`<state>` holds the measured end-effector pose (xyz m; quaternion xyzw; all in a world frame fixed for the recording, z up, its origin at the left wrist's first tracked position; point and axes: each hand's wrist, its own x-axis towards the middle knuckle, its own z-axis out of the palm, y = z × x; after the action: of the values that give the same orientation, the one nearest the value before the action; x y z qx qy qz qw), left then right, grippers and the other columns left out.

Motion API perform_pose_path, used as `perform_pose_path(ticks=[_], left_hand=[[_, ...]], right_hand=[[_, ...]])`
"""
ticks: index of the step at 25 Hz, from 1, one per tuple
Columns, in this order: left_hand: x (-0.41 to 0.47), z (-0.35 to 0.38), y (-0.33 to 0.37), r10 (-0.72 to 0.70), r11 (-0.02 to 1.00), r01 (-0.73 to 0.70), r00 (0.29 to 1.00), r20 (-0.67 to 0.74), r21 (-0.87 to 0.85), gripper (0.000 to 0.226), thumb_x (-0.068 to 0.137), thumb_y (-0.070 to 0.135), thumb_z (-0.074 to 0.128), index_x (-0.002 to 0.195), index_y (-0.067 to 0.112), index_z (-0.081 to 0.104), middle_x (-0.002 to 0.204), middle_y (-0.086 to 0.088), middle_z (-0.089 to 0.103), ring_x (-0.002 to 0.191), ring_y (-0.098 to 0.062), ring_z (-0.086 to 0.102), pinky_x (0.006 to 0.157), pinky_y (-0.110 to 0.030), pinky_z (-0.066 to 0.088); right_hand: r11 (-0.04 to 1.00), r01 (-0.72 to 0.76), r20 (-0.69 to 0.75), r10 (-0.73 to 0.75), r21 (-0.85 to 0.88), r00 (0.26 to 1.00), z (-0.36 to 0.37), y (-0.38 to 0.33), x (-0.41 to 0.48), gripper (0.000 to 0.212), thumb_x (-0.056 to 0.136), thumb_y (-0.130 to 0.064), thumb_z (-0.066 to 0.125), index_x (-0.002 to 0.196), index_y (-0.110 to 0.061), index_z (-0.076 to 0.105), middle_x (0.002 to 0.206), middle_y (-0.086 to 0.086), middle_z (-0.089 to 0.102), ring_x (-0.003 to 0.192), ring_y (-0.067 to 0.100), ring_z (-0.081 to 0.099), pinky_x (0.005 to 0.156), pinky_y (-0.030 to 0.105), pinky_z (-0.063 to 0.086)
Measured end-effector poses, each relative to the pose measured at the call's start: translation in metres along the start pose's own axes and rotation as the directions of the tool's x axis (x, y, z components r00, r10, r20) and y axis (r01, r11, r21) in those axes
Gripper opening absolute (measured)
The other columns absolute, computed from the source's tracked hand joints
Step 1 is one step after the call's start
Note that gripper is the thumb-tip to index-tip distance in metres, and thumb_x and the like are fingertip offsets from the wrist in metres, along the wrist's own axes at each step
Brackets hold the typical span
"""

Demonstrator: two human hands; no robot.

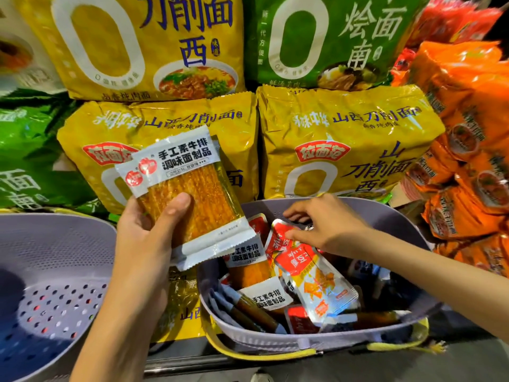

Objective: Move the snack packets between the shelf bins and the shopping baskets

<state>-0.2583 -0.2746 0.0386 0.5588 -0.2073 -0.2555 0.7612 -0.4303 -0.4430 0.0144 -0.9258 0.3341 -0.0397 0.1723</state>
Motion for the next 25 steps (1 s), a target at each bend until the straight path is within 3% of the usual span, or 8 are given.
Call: perform_pose_path(ticks=[4,9,11,13,16,19,22,25], left_hand=[[0.002,-0.001,0.002,0.001,1.0,-0.001,1.0,0.008,-0.003,0.056,0.069,0.026,0.062,0.123,0.01,0.055,0.099,0.002,0.071,0.085,-0.01,0.069,0.068,-0.019,0.055],[0.005,0.001,0.003,0.022,1.0,-0.021,1.0,0.013,-0.01,0.049,0.07,0.025,0.061,0.118,0.013,0.055,0.089,0.009,0.073,0.08,-0.004,0.069,0.064,-0.015,0.052],[0.006,0.003,0.002,0.022,1.0,-0.022,1.0,0.016,-0.007,0.044,0.074,0.023,0.06,0.117,0.013,0.054,0.085,0.011,0.072,0.077,-0.002,0.068,0.062,-0.014,0.052],[0.006,0.004,0.001,0.019,1.0,-0.019,0.999,0.026,-0.002,0.039,0.079,0.02,0.059,0.117,0.013,0.054,0.082,0.012,0.072,0.075,-0.001,0.068,0.061,-0.013,0.052],[0.007,0.006,0.001,0.019,1.0,-0.019,0.999,0.042,0.0,0.045,0.075,0.022,0.06,0.117,0.011,0.054,0.08,0.013,0.072,0.074,0.0,0.067,0.062,-0.013,0.051],[0.007,0.006,0.001,0.019,1.0,-0.019,0.999,0.045,0.007,0.046,0.073,0.024,0.06,0.117,0.012,0.053,0.082,0.013,0.072,0.077,-0.001,0.068,0.064,-0.013,0.052],[0.006,0.006,0.001,0.026,1.0,-0.027,0.999,0.037,0.01,0.032,0.084,0.015,0.057,0.116,0.012,0.053,0.08,0.014,0.072,0.076,0.001,0.067,0.063,-0.011,0.051],[0.004,0.007,0.0,0.027,1.0,-0.028,0.999,0.03,0.009,0.028,0.086,0.012,0.055,0.113,0.015,0.053,0.077,0.018,0.071,0.074,0.003,0.066,0.062,-0.009,0.049]], right_hand=[[0.993,0.113,-0.103,-0.11,0.03,0.989,-0.009,-0.002,-0.003,0.012,0.083,-0.035,0.068,0.085,-0.025,0.072,0.077,-0.003,0.072,0.075,0.014,0.066,0.069,0.032,0.053],[0.885,0.349,-0.552,-0.133,0.308,0.823,-0.064,-0.01,-0.037,0.008,0.078,-0.022,0.068,0.075,-0.026,0.063,0.062,-0.012,0.065,0.055,0.005,0.061,0.052,0.015,0.048],[0.803,0.25,-0.461,0.034,0.54,0.887,-0.067,-0.006,-0.042,0.013,0.08,-0.014,0.07,0.073,-0.021,0.061,0.059,-0.003,0.065,0.045,0.008,0.053,0.046,0.018,0.044],[0.704,-0.045,-0.117,0.18,0.709,0.977,-0.051,0.004,-0.04,0.018,0.081,-0.002,0.067,0.068,-0.01,0.058,0.051,0.006,0.055,0.044,0.009,0.046,0.046,0.021,0.037],[0.779,-0.287,0.154,0.243,0.558,0.958,-0.008,0.019,-0.043,0.032,0.08,-0.001,0.069,0.054,-0.016,0.06,0.048,-0.002,0.053,0.048,0.006,0.046,0.05,0.021,0.032],[0.901,-0.224,0.07,0.213,0.372,0.974,0.0,0.024,-0.049,0.028,0.074,-0.016,0.077,0.052,-0.023,0.062,0.044,-0.016,0.057,0.043,-0.005,0.049,0.049,0.011,0.035],[0.923,-0.2,-0.089,0.241,0.33,0.966,-0.015,0.027,-0.045,0.016,0.071,-0.026,0.077,0.06,-0.022,0.067,0.05,-0.01,0.063,0.044,-0.002,0.05,0.051,0.021,0.038],[0.975,-0.219,-0.153,0.212,-0.026,0.965,-0.018,0.033,-0.034,0.009,0.078,-0.037,0.069,0.085,-0.031,0.07,0.072,-0.01,0.067,0.07,0.006,0.06,0.066,0.025,0.045]])
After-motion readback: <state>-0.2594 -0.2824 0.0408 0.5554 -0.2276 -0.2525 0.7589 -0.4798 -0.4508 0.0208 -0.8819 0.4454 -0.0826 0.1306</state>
